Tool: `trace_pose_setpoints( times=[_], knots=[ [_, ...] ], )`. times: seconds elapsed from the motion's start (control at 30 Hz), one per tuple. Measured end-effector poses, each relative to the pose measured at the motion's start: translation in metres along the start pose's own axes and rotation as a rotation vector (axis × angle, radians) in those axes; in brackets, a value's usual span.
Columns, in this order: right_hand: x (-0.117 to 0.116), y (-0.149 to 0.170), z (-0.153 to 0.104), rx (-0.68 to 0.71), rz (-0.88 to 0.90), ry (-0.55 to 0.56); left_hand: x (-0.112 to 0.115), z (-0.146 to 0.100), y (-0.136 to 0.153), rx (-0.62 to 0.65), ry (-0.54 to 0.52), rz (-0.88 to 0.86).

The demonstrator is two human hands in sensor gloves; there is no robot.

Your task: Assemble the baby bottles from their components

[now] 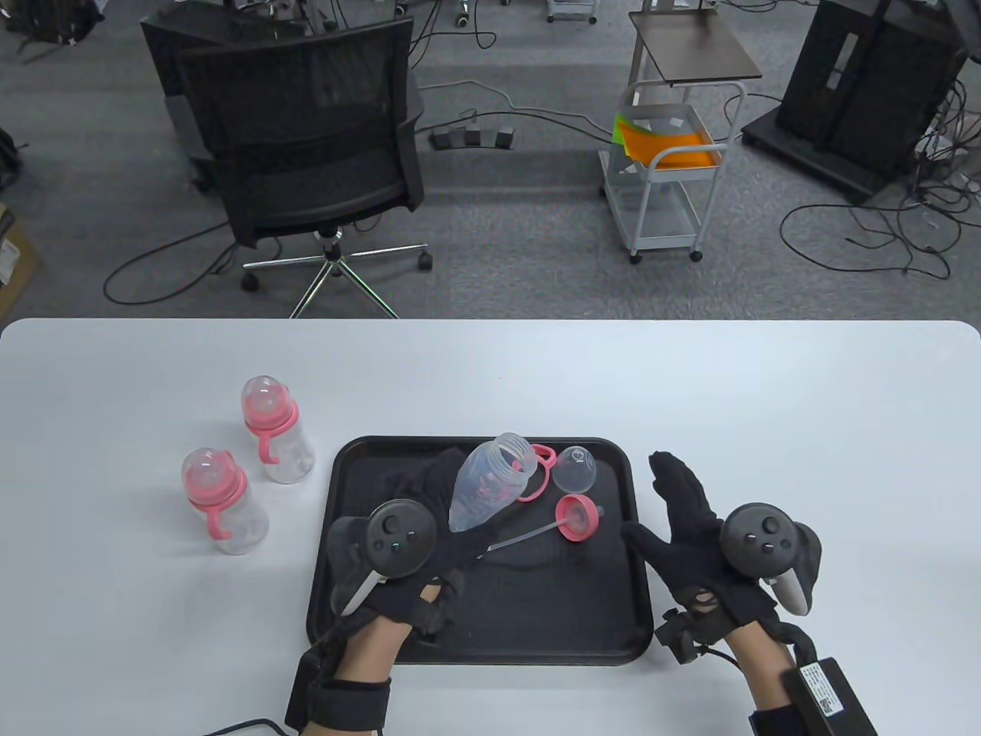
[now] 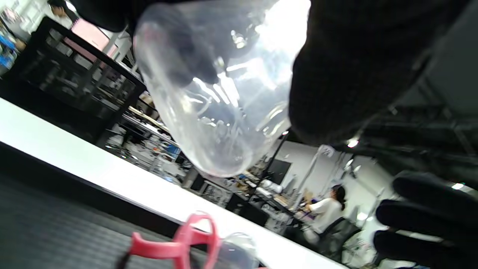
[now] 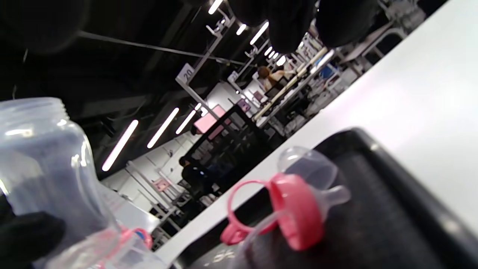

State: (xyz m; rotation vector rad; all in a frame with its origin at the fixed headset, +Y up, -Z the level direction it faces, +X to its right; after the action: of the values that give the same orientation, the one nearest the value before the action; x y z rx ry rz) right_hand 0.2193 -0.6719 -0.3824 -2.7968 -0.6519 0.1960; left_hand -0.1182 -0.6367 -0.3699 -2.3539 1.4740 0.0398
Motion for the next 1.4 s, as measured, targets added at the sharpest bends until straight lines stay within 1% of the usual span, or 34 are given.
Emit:
trace_pose_setpoints(
  times=[0.23, 0.37, 0.6, 0.77, 0.9, 1.0, 1.03, 1.13, 1.27, 1.37, 1.4],
  knots=[
    [-0.006, -0.005, 0.001, 0.032, 0.123, -0.038, 0.018, -0.003, -0.003, 0.044, 0.051, -0.162],
    [-0.012, -0.007, 0.000, 0.031, 0.181, -0.058, 0.023, -0.004, -0.011, 0.059, 0.069, -0.172],
    [-0.029, -0.013, 0.000, 0.027, 0.301, -0.109, 0.032, -0.006, -0.029, 0.088, 0.100, -0.210],
    [-0.039, -0.023, 0.000, 0.032, 0.239, -0.108, 0.037, -0.008, -0.042, 0.135, 0.114, -0.164],
    [-0.049, -0.026, -0.001, 0.027, 0.202, -0.119, 0.042, -0.010, -0.051, 0.145, 0.114, -0.152],
    [-0.056, -0.027, -0.001, 0.015, 0.218, -0.118, 0.047, -0.012, -0.060, 0.153, 0.118, -0.130],
    [-0.057, -0.026, -0.002, 0.001, 0.227, -0.101, 0.048, -0.013, -0.063, 0.159, 0.109, -0.128],
    [-0.056, -0.025, -0.003, -0.004, 0.262, -0.069, 0.051, -0.014, -0.067, 0.137, 0.109, -0.140],
    [-0.054, -0.024, -0.005, 0.005, 0.267, -0.042, 0.056, -0.013, -0.069, 0.164, 0.136, -0.153],
    [-0.048, -0.026, -0.006, 0.024, 0.245, -0.018, 0.059, -0.012, -0.070, 0.196, 0.177, -0.187],
    [-0.047, -0.026, -0.006, 0.027, 0.245, -0.020, 0.060, -0.012, -0.071, 0.213, 0.213, -0.190]
  ],
)
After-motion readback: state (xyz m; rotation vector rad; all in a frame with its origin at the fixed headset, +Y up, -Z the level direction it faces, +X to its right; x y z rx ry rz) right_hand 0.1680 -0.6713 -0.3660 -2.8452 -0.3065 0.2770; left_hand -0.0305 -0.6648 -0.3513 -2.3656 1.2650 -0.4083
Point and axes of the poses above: the tracker on the back of each hand, its own y axis roughly to the little-finger side, its own z axis roughly from the wrist to the fingertips, x = y × z, the point moved 5 cm from there along z, roughly from the wrist to the fingertips, and after that the axes turned 11 degrees about z, right-handed, at the moved point
